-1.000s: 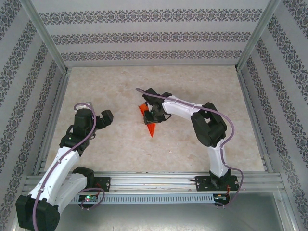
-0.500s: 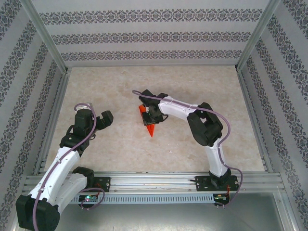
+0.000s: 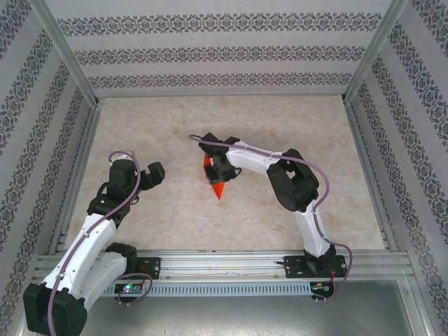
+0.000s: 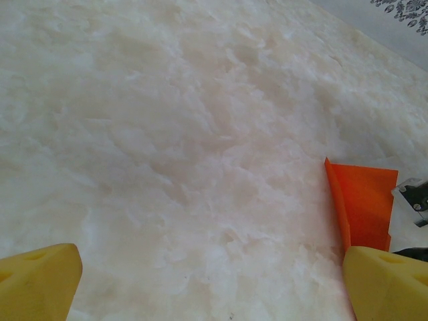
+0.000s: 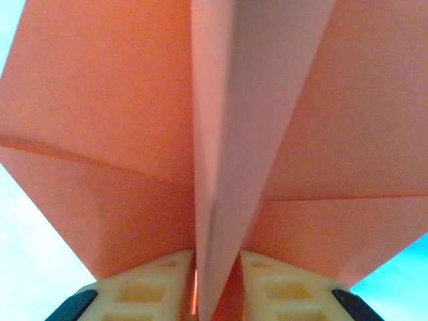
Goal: Fold a paper plane with a square sheet of paper (fold left side to right side)
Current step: Pick up the paper plane at the center of the table, then place the paper plane at the center of the table.
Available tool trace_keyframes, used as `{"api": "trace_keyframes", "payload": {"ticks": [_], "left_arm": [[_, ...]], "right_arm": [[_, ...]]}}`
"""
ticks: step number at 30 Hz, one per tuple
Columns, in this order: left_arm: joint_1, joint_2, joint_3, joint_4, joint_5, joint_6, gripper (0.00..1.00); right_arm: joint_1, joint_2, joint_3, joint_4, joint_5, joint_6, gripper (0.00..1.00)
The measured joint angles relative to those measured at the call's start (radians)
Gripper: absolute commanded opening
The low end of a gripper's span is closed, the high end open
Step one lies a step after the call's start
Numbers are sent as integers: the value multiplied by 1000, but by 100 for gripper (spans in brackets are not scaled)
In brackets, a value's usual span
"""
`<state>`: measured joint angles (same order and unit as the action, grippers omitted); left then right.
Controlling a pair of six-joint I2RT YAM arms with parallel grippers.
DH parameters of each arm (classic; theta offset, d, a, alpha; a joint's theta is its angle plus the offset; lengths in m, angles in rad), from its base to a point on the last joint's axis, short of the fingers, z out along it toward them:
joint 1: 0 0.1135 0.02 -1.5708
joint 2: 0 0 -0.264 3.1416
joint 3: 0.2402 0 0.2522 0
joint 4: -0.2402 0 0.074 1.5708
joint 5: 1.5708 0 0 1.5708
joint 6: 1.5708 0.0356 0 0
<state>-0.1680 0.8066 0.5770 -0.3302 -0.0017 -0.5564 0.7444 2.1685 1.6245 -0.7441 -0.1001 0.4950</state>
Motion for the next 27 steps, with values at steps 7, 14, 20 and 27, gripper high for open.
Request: {"api": "trace_keyframes", "payload": {"ticks": [7, 14, 20, 27], "left_arm": [[0, 0, -4, 0, 0, 0, 100], [0, -2, -4, -2, 0, 0, 100], [0, -22, -4, -8, -3, 8, 100], [0, -30, -4, -17, -3, 31, 100]], "right_arm": [[0, 1, 3, -8, 16, 2, 18], [0, -2, 3, -15, 37, 17, 3], [-17, -14, 8, -34, 60, 34, 2], [-95, -15, 117, -85, 83, 57, 3]]}}
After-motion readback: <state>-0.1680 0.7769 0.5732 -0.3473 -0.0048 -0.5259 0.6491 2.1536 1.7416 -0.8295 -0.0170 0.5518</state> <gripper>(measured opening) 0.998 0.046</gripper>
